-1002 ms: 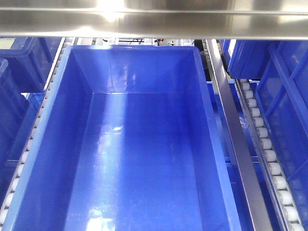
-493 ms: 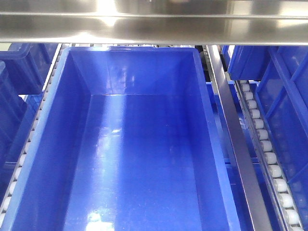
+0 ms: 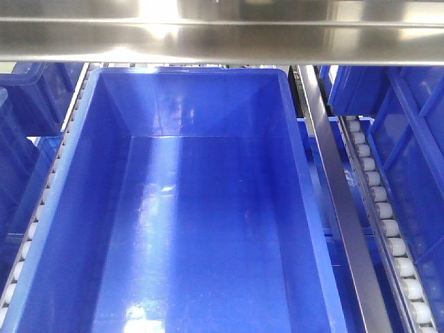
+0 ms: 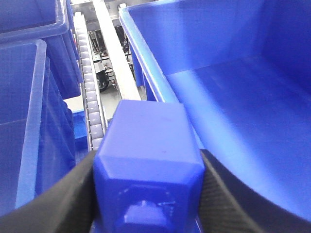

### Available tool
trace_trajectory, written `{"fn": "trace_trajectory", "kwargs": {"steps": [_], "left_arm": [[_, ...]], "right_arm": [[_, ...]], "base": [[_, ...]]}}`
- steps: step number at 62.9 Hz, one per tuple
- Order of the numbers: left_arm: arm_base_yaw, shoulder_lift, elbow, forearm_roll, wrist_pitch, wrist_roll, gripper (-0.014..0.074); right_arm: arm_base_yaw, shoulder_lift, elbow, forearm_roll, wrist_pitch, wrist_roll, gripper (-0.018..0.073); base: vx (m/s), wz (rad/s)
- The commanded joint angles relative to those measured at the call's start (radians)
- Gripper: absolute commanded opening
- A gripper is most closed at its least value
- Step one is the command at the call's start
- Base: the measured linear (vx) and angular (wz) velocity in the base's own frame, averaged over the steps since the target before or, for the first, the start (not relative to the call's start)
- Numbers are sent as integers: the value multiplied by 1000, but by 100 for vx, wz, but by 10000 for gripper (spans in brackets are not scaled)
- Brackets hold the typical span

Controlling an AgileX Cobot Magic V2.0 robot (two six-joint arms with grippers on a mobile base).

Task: Pour parts from conveyor to right shelf
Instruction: 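Turn toward the shelf and stop above an empty blue bin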

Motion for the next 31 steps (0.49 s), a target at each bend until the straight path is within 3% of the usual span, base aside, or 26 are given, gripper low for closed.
{"fn": "trace_trajectory", "kwargs": {"steps": [1,31], "left_arm": [[-8,10,-26,-8,-82,-11,-6],[-8,28,-70,-16,-111,-7,-4]], "right_arm": [[-4,-18,15,-6,-75,-7,-9],[-4,-18,15,-6,-75,-7,-9]], "base": [[0,0],[0,0]]}}
